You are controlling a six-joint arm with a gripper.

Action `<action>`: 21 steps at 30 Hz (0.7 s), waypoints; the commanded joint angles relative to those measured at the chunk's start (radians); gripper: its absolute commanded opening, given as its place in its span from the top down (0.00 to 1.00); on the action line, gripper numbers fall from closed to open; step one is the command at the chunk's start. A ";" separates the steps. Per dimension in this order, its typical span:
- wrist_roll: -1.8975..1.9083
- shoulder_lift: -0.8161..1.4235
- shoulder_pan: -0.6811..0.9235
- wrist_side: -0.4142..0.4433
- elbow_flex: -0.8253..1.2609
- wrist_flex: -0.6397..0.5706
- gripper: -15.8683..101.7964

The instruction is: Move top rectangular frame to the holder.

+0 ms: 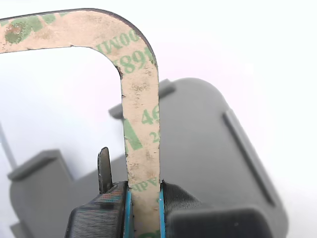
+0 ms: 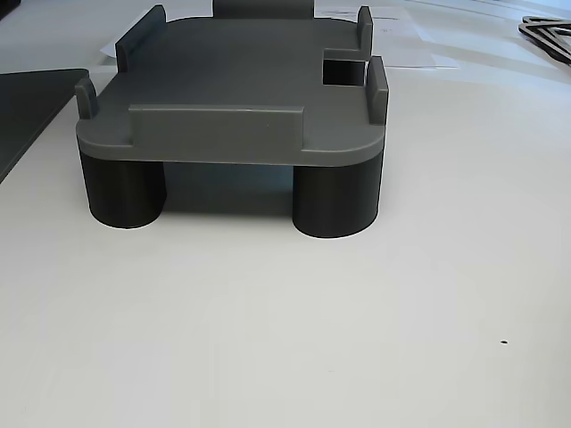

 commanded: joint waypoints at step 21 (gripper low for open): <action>1.120 -0.084 0.100 -0.074 0.114 0.069 0.96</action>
